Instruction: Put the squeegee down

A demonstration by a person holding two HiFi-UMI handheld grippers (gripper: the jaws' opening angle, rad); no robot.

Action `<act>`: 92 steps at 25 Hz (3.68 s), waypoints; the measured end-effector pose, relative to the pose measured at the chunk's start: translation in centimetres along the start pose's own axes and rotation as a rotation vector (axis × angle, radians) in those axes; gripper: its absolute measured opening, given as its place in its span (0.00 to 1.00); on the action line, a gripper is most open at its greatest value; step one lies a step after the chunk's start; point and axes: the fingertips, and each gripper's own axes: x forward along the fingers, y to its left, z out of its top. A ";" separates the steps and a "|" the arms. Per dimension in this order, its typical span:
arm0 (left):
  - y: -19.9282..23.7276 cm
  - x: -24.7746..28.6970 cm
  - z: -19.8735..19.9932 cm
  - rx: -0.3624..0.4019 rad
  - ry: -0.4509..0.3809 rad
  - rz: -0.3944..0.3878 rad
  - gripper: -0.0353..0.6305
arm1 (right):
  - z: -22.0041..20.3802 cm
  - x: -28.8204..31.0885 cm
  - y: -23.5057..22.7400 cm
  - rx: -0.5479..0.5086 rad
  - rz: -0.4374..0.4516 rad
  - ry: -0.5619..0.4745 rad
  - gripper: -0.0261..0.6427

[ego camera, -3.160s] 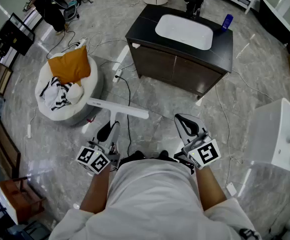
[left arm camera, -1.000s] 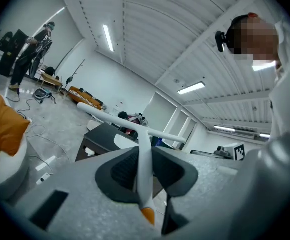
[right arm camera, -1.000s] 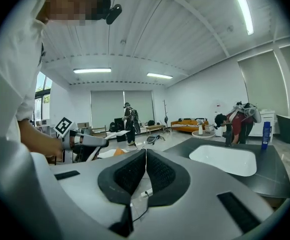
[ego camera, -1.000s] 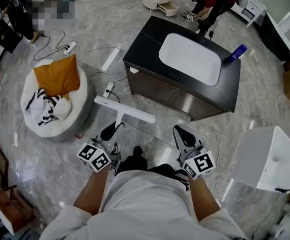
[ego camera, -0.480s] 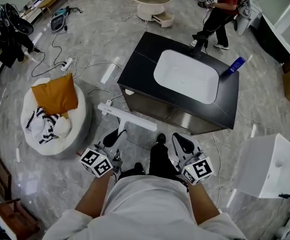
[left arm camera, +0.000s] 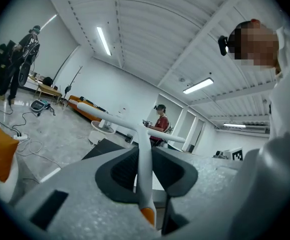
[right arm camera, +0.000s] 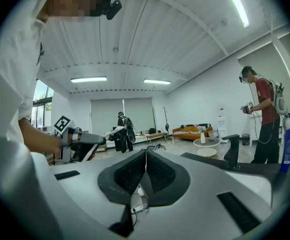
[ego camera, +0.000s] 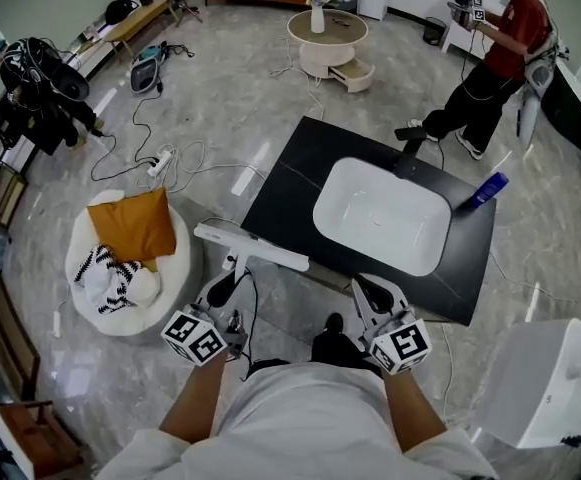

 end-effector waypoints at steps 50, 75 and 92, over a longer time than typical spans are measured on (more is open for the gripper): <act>21.9 28.8 2.7 -0.039 0.487 -0.065 0.19 | 0.2 22.6 -17.2 0.084 -0.278 0.121 0.06; 22.6 36.2 -7.6 -0.172 0.660 0.120 0.19 | -4.4 21.2 -24.0 0.208 -0.229 0.139 0.06; 23.8 37.7 -12.2 -0.156 0.729 0.163 0.19 | -7.5 18.8 -25.1 0.307 -0.247 0.156 0.06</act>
